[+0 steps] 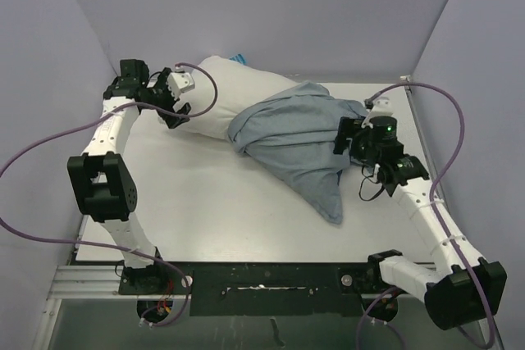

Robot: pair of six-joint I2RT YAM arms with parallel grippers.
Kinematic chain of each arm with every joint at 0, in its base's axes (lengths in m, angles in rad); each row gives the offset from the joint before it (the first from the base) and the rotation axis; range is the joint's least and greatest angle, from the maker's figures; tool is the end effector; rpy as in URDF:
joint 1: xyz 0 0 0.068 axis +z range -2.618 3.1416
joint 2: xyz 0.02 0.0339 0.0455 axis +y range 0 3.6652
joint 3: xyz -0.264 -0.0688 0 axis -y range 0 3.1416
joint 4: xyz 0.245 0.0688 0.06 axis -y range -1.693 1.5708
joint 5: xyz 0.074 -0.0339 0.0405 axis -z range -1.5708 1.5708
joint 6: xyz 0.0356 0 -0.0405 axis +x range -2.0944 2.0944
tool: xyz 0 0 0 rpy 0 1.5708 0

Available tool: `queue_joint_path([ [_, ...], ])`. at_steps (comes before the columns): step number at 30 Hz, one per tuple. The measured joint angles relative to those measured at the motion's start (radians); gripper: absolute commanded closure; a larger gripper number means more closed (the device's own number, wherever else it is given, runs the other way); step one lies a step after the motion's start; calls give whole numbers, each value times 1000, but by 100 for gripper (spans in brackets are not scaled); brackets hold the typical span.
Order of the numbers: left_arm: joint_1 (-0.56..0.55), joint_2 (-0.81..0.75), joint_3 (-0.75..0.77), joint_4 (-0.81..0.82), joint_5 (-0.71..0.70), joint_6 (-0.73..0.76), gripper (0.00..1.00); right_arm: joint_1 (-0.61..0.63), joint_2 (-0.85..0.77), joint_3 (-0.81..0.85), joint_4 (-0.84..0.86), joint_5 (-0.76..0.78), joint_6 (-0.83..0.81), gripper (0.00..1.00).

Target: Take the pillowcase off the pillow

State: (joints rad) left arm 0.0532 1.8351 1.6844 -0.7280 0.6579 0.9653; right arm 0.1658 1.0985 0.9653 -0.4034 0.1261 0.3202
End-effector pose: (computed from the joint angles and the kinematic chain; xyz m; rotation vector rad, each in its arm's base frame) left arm 0.4060 -0.0002 0.3122 1.2246 1.8752 -0.2718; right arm 0.2420 0.0360 0.3196 0.2377 2.0932 0.1591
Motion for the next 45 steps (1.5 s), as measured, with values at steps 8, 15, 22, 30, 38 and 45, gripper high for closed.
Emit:
queue_joint_path([
  [8,-65,59,-85,141,-91,18,2,343,-29,-72,-118,40,38,2],
  [15,-86,114,-173,314,-202,87,2,551,6,-106,-208,153,144,2],
  [22,-117,114,-304,577,-282,120,96,602,40,-191,-291,246,240,2],
  [30,-126,114,-304,625,-289,84,100,729,49,-293,-179,217,247,2],
  [38,-91,111,-301,589,-240,48,100,726,158,-348,-7,160,181,15],
  [45,-14,98,-293,573,-224,15,100,682,286,-301,5,228,149,93],
])
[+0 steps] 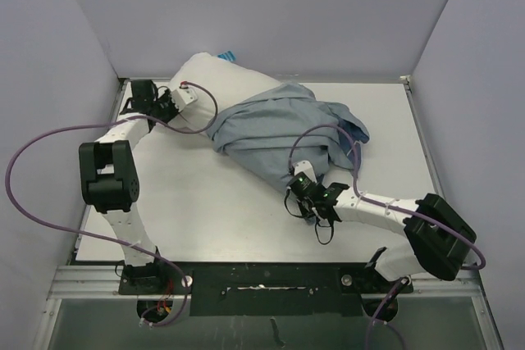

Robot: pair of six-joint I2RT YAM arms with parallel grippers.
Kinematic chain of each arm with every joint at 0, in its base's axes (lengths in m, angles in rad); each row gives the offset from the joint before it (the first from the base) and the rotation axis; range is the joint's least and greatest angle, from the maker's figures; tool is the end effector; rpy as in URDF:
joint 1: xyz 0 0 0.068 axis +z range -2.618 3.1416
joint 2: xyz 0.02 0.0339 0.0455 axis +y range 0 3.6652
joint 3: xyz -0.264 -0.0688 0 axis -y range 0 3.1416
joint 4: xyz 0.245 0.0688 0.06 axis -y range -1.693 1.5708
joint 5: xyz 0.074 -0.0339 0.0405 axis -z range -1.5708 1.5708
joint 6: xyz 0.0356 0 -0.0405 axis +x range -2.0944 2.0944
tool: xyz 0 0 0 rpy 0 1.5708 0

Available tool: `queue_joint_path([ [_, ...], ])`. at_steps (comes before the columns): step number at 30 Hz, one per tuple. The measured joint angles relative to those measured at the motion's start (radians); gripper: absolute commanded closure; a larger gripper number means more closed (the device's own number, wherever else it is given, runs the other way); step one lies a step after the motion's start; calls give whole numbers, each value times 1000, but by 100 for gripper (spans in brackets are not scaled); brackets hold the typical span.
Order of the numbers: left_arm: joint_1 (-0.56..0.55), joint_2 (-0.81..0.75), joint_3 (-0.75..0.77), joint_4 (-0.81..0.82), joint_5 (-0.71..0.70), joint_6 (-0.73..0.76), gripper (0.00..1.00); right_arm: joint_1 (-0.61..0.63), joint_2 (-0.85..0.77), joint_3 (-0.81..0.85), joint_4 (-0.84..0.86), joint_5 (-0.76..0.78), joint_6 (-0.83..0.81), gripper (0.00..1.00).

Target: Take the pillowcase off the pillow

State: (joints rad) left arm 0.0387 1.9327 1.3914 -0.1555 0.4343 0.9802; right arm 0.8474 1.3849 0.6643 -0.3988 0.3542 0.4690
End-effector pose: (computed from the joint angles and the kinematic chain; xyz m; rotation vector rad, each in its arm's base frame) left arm 0.4361 0.0019 0.2174 1.1899 1.8424 0.0768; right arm 0.1693 0.1730 0.1597 -0.3801 2.5473 -0.0029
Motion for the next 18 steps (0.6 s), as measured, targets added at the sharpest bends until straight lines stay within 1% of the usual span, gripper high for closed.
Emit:
queue_joint_path([
  [1,14,0,3,0,-3,-4,100,0,8,10,3,8,-4,98],
  [2,26,0,5,0,-6,-5,100,0,11,18,6,16,-4,100],
  [6,81,0,17,0,-23,-14,100,-2,-4,24,24,37,8,100],
  [10,114,0,18,1,-32,-26,100,-27,-93,18,23,37,27,100],
  [15,128,0,18,3,-34,-35,100,-160,-242,0,1,6,67,100],
  [18,128,0,18,8,-34,-38,100,-231,-284,-4,-35,-10,85,100],
])
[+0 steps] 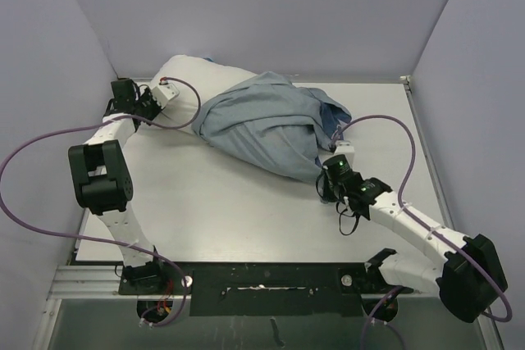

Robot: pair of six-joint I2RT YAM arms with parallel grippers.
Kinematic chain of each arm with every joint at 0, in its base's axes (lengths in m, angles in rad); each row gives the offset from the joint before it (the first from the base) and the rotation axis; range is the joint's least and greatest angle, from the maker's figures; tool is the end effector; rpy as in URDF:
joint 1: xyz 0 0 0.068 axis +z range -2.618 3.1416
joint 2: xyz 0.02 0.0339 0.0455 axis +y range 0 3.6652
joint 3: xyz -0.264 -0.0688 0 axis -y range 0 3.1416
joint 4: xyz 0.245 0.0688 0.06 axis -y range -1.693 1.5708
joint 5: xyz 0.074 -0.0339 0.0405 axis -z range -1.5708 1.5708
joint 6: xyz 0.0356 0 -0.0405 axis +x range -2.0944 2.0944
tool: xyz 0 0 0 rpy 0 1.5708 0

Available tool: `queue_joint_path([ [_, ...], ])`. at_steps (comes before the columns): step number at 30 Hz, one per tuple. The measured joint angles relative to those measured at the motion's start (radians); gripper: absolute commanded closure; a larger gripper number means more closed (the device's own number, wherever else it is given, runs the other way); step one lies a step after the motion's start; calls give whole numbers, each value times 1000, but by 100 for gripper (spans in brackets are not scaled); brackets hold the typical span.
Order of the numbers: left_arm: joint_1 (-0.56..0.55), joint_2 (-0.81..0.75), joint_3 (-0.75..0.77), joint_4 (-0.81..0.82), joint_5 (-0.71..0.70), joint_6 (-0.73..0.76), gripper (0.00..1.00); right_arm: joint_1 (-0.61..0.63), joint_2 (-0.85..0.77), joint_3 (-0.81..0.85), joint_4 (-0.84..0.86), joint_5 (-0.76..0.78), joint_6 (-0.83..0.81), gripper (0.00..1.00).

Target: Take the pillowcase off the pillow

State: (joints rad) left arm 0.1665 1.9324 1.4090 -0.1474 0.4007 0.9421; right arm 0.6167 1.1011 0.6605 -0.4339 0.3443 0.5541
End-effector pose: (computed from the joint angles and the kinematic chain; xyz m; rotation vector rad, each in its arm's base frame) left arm 0.4355 0.0591 0.2236 1.0201 1.9330 0.1775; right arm 0.1837 0.1155 0.2162 0.0755 2.3806 0.1322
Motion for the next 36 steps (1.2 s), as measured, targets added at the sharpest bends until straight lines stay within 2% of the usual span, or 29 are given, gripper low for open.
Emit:
queue_joint_path([
  [7,2,0,0,2,0,-14,100,-212,0,7,-110,-90,79,100],
  [22,116,0,-19,17,48,-42,100,-839,-172,23,-251,-381,112,100],
  [24,121,0,-19,17,53,-42,100,-887,-193,23,-259,-402,109,88],
  [25,122,0,-19,17,54,-42,100,-893,-196,23,-256,-418,106,78],
  [27,124,0,-23,27,52,-42,100,-884,-174,23,-237,-458,88,52],
  [30,134,0,-29,49,29,-42,100,-816,-82,35,-204,-475,41,17],
  [32,142,0,-31,57,18,-42,100,-735,-30,53,-196,-475,-6,1],
  [36,145,0,-34,63,11,-45,100,-645,-27,110,-149,-475,-91,2],
])
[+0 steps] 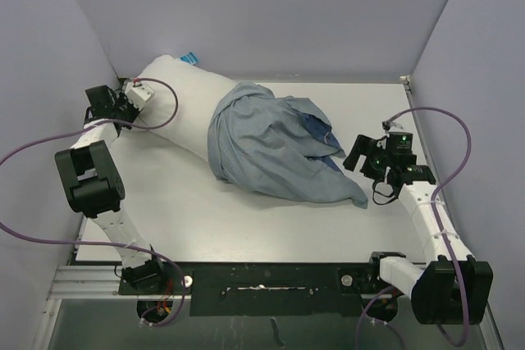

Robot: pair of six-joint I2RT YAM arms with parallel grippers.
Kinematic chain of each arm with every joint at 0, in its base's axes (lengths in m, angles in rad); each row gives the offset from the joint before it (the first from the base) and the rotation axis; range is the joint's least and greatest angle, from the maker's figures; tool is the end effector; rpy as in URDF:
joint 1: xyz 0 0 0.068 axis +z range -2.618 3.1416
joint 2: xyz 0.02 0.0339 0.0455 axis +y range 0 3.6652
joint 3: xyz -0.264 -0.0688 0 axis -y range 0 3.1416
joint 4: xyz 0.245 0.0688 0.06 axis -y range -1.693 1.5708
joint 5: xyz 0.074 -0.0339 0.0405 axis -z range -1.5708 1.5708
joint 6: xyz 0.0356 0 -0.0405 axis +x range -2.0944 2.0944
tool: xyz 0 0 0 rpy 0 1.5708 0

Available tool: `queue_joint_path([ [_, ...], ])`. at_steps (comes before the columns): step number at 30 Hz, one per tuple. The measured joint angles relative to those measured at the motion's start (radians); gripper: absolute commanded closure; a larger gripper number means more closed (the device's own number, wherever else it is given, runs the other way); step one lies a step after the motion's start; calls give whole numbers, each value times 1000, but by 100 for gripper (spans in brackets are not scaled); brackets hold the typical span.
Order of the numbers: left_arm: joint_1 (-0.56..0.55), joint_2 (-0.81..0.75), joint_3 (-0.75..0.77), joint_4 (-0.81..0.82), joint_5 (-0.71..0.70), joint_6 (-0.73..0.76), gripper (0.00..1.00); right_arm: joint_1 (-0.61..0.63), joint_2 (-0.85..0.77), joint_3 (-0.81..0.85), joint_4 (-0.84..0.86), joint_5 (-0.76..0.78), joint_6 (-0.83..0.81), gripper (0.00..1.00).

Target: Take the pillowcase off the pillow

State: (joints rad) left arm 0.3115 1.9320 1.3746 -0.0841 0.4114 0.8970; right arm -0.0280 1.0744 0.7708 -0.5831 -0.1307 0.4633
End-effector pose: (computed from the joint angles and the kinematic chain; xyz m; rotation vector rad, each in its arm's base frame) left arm 0.4216 0.1208 0.2180 0.8356 1.9933 0.2431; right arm 0.2151 -0.0014 0.2449 0.5468 2.4183 0.3490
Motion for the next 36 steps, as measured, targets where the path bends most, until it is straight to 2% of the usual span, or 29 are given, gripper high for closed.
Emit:
queue_joint_path([
  [3,0,-2,0,-2,2,-5,100,42,17,52,112,6,-78,2],
  [5,-2,-4,0,-3,2,-7,100,85,92,122,167,7,-156,2],
  [10,-9,-16,0,-16,3,-16,100,205,435,367,268,-5,-410,2],
  [15,-10,-31,0,-37,5,-23,100,262,668,484,257,-50,-639,2],
  [19,-10,-35,0,-45,5,-25,100,268,783,571,222,-59,-752,1],
  [23,-10,-37,-3,-45,5,-28,100,286,839,618,218,-56,-819,18],
  [24,-10,-38,-6,-44,5,-29,100,294,848,622,220,-53,-826,27],
  [25,-10,-39,-10,-42,5,-29,100,303,853,623,222,-53,-827,40],
  [27,-10,-41,-16,-37,5,-29,100,312,857,623,222,-51,-824,72],
  [28,-9,-42,-19,-37,5,-29,100,317,857,623,226,-53,-818,96],
  [29,-8,-43,-22,-35,5,-29,100,319,857,623,233,-53,-809,100],
  [32,-4,-43,-23,-35,9,-31,100,299,857,623,247,-47,-740,100],
  [36,8,-43,-23,-35,26,-41,100,202,847,619,275,-46,-594,100],
])
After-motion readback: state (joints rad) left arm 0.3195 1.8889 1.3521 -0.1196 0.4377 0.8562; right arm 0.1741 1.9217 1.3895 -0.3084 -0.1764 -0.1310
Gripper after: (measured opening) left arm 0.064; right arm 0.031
